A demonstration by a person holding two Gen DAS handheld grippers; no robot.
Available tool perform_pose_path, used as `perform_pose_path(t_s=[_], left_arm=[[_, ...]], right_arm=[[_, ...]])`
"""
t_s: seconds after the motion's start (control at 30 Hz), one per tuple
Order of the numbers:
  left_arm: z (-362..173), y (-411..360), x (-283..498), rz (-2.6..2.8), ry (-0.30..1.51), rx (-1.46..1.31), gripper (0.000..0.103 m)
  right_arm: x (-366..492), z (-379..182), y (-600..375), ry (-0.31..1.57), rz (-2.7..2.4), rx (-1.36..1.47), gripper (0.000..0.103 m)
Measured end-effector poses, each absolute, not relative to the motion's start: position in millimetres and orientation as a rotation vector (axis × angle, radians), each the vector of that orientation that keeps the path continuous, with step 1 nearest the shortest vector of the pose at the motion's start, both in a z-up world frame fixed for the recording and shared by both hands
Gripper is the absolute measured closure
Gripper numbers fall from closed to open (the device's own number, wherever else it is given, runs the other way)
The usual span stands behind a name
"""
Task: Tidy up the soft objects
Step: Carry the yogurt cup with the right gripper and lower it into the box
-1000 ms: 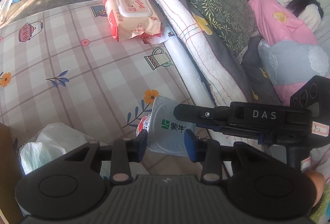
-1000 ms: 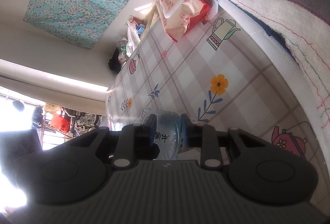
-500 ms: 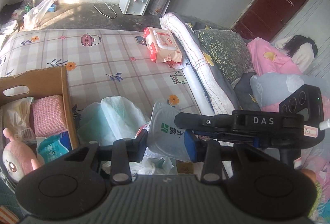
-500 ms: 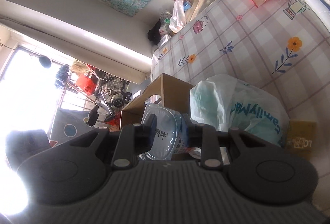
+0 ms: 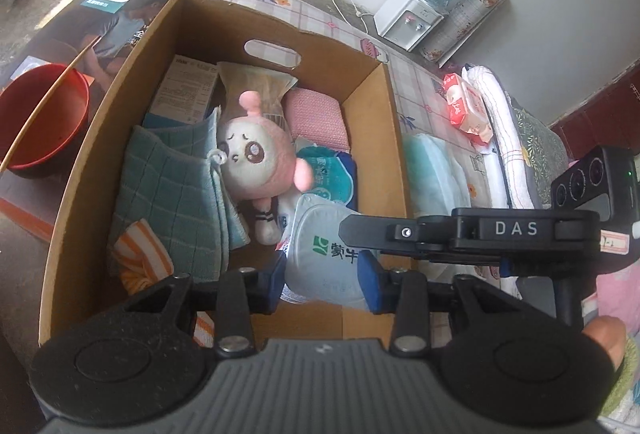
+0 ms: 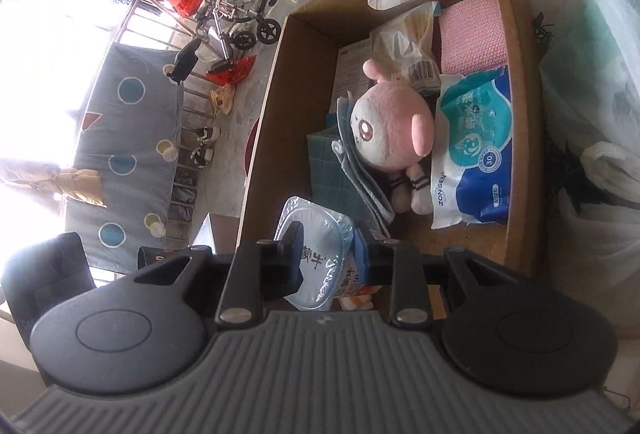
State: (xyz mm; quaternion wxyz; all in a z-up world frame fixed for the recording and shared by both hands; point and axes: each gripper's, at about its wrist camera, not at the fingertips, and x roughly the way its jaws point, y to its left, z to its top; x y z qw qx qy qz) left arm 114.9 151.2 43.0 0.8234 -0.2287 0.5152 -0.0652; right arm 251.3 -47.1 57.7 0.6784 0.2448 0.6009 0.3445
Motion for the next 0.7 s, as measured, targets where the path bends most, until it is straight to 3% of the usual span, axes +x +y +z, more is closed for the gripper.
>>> perform_pose_path(t_s=[0.47,0.7], left_arm=[[-47.8,174.5,115.7,-0.118,1.366,-0.576,0.062],[-41.7,175.4,114.3,-0.121,1.355,-0.572,0.051]], right_arm=[[255.6,-1.6,5.5,1.605,0.701,0.307,0.076],[256.9,-2.2,1.9,1.614,0.700,0.295,0.063]])
